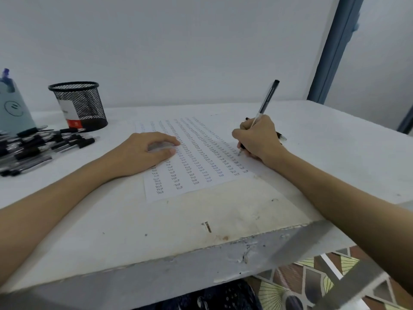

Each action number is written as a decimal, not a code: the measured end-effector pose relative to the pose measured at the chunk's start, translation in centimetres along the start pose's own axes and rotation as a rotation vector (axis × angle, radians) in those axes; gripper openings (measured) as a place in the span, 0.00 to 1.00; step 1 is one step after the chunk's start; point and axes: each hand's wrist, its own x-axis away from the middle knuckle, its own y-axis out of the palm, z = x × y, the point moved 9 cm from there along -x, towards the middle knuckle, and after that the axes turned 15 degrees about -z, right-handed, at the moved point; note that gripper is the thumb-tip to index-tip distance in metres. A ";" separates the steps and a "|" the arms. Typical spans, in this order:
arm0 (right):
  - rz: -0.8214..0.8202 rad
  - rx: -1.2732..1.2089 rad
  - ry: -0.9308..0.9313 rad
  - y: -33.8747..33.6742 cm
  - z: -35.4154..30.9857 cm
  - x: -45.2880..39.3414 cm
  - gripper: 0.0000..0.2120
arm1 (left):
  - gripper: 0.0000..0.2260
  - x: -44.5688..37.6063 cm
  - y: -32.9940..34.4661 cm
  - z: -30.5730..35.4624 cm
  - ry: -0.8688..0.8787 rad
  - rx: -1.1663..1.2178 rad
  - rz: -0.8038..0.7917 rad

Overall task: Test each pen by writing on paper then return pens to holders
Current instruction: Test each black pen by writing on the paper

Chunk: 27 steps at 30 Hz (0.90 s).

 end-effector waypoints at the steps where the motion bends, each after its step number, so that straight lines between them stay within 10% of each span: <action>1: 0.003 0.008 -0.003 0.0 0.0 0.0 0.18 | 0.11 0.0 0.0 0.0 -0.002 0.002 0.001; 27: 0.031 0.027 -0.024 0.0 0.0 0.1 0.17 | 0.11 0.1 0.0 -0.1 -0.028 0.016 -0.003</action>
